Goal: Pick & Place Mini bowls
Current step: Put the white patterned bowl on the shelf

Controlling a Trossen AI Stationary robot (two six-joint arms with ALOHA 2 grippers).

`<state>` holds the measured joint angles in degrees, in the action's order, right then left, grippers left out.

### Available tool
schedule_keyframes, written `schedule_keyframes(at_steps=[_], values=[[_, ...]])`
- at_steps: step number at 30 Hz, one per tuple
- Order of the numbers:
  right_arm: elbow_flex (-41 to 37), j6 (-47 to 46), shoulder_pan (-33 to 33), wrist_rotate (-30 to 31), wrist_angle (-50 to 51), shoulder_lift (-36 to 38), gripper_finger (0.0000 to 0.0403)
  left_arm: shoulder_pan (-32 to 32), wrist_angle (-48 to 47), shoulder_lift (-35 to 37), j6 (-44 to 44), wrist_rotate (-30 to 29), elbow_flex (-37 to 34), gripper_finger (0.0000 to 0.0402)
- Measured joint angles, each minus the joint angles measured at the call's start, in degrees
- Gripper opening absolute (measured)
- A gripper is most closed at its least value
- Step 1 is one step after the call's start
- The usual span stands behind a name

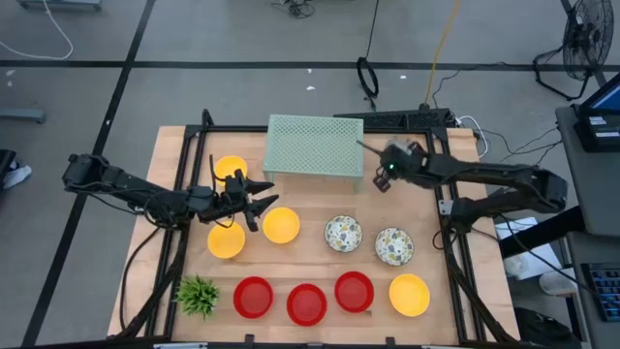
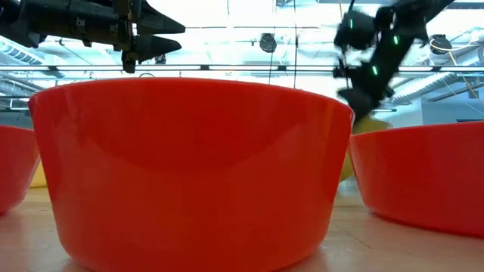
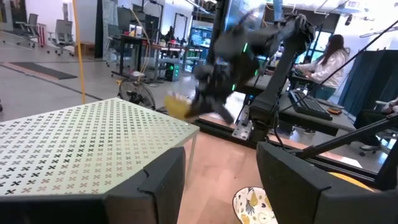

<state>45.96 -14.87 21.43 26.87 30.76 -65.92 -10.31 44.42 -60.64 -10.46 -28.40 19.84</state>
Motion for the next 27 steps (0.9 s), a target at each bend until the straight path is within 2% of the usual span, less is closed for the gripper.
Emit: schedule_keyframes(at_steps=[7, 15, 20, 27], values=[[15.59, 0.50, -1.04, -8.90, -0.51, 0.30, 0.0003, -0.02, 0.00, 0.00, -0.19, 0.00, 0.00, 0.0200], [29.03, 7.00, -3.88, -9.09, 1.41, -10.04, 0.0003, -0.01, 0.00, 0.00, -0.57, 0.00, 0.00, 0.0200], [33.08, 9.35, -3.58, -9.13, 5.44, -16.75, 0.0003, -0.02, -0.08, 0.01, -0.83, 0.02, 0.00, 0.0200], [33.29, 9.81, -3.39, -9.15, 5.53, -21.74, 0.0003, -0.02, -0.11, 0.02, -0.87, 0.39, 0.00, 0.0200]])
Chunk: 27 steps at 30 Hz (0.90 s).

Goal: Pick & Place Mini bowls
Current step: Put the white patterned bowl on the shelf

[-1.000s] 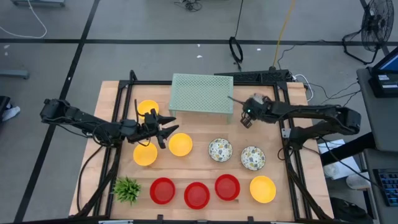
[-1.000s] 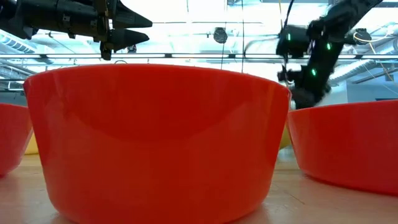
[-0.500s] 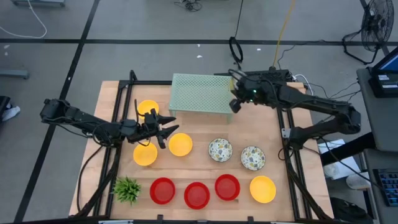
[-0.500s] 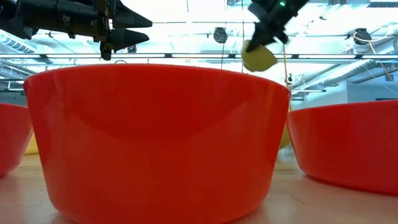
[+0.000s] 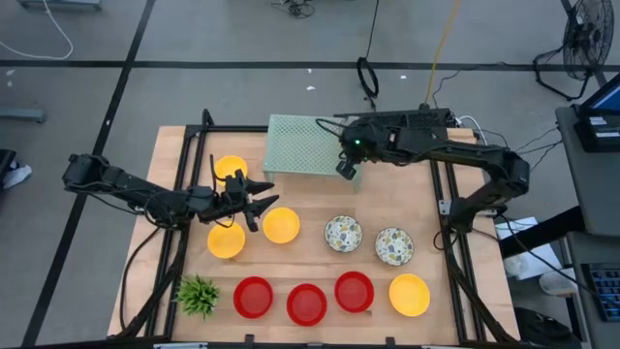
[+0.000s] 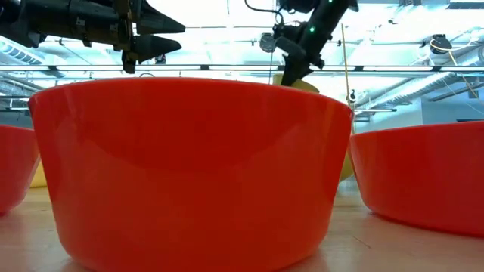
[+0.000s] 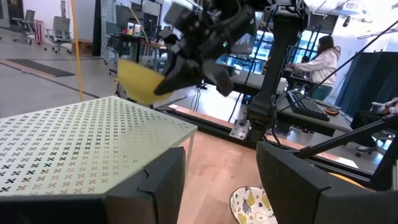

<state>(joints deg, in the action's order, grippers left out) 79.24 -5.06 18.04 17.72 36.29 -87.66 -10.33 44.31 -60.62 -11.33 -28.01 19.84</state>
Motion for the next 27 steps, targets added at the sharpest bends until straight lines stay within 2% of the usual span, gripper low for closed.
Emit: schedule_keyframes(at_steps=[15, 22, 27], values=[[0.09, 1.27, -0.04, -0.01, -0.53, -1.65, 0.0004, 0.00, -0.86, -0.01, -0.03, 0.23, 0.00, 0.0200], [0.09, -0.09, -0.13, -0.02, 1.69, -1.63, 0.0004, 0.00, -0.86, -0.02, -0.16, 3.68, 0.00, 0.0200], [0.07, -0.80, -0.13, -0.04, 1.74, -1.68, 0.0004, 0.00, -0.85, -0.01, -0.11, 3.85, 0.00, 0.0200]])
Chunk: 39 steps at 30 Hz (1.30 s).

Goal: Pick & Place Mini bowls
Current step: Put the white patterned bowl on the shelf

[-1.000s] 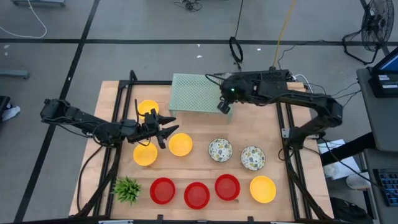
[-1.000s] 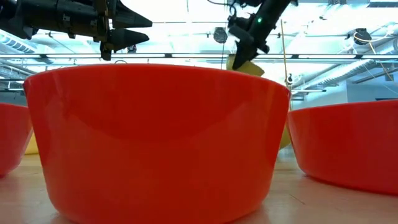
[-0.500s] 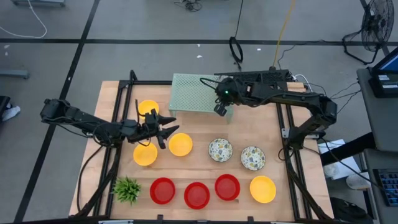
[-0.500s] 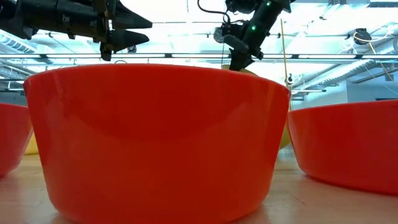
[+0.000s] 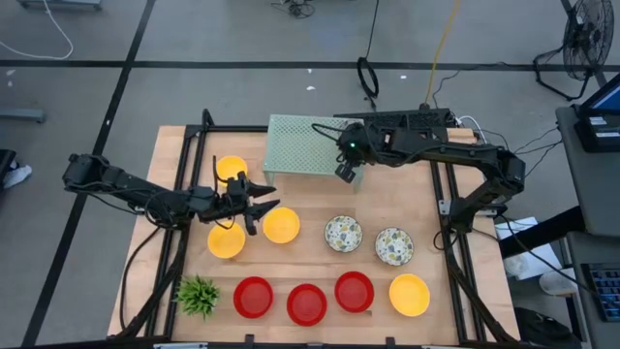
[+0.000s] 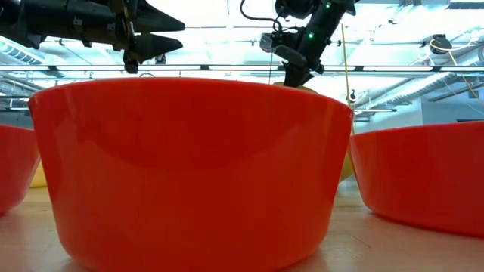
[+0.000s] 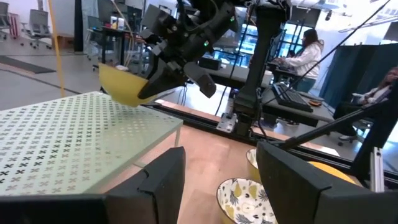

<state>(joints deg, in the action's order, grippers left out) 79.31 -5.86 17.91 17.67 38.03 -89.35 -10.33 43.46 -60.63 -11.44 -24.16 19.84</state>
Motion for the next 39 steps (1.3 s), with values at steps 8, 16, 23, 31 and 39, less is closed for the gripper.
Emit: schedule_keyframes(at_steps=[8, 16, 23, 31, 39], values=[[0.02, -0.56, -0.02, 0.48, -1.43, -2.77, 0.0004, 0.00, 0.00, -0.01, 0.61, -0.02, -0.01, 0.0200], [-0.08, -0.51, 0.00, -0.20, -4.76, -2.74, 0.0025, 0.00, -0.20, -0.01, 0.72, 0.17, -0.01, 0.0200], [-0.09, -0.34, -0.02, -0.23, -4.84, -2.72, 0.0074, 0.00, -0.35, -0.01, 0.66, 0.20, 0.00, 0.0200], [-0.07, 2.22, -0.02, 0.11, -4.82, -2.70, 0.0116, 0.00, -1.11, 0.00, 0.57, 0.26, 0.00, 0.0200], [-0.12, 6.65, -0.15, 0.15, -4.88, 2.49, 0.0157, 0.00, -2.32, -0.01, 0.49, 0.35, -0.02, 0.0200]])
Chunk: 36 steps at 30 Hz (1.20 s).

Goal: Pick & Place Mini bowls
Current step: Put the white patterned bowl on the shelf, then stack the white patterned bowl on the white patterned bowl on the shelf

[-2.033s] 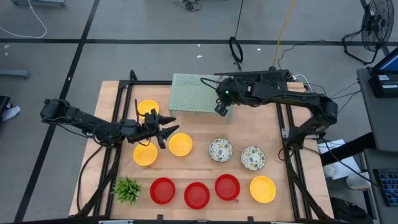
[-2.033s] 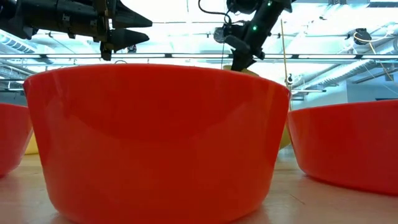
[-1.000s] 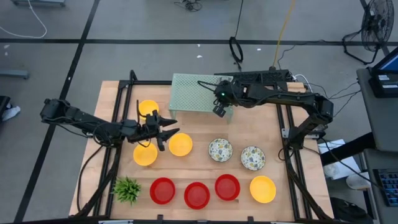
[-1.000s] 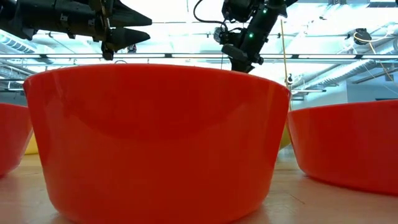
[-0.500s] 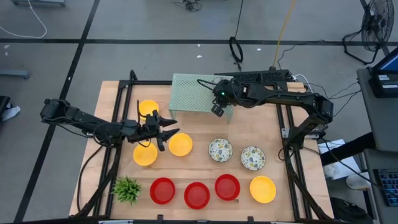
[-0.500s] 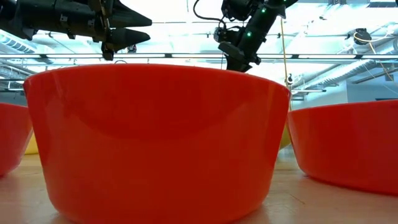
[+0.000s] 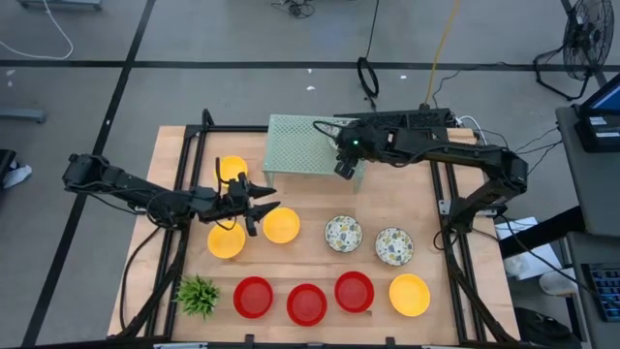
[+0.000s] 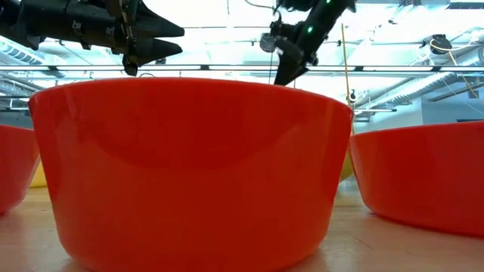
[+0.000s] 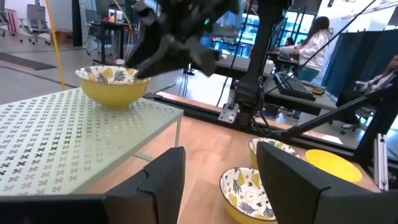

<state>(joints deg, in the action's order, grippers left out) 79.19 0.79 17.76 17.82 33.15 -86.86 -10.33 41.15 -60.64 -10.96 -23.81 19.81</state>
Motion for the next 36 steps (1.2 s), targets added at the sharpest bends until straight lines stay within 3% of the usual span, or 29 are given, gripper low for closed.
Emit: schedule_keyframes(at_steps=[5, 11, 13, 24, 30, 36], values=[[0.06, -1.38, -1.50, -0.54, 0.84, 6.98, 0.0170, 0.00, -0.83, 0.00, -0.07, 0.00, 0.00, 0.0200], [0.06, -15.51, -7.02, -18.93, 8.91, 11.08, 0.0171, 0.00, -1.18, 0.02, -0.90, 0.00, 0.00, 0.0200], [-0.60, -20.61, -10.84, -21.93, 11.29, 11.14, 0.0171, 0.00, -1.20, 0.02, -1.01, 0.00, 0.00, 0.0200], [-19.36, -45.64, -31.27, -22.18, 3.99, 11.07, 0.0161, 0.00, -2.03, 0.02, -2.72, 0.00, 0.00, 0.0200], [-29.63, -54.49, -35.07, -22.37, -6.78, 11.07, 0.0160, 0.00, -2.03, 0.02, -2.89, -0.02, 0.00, 0.0200], [-31.59, -59.88, -37.30, -22.48, -6.55, 11.09, 0.0160, 0.00, -2.04, 0.02, -2.88, -0.02, 0.00, 0.0200]])
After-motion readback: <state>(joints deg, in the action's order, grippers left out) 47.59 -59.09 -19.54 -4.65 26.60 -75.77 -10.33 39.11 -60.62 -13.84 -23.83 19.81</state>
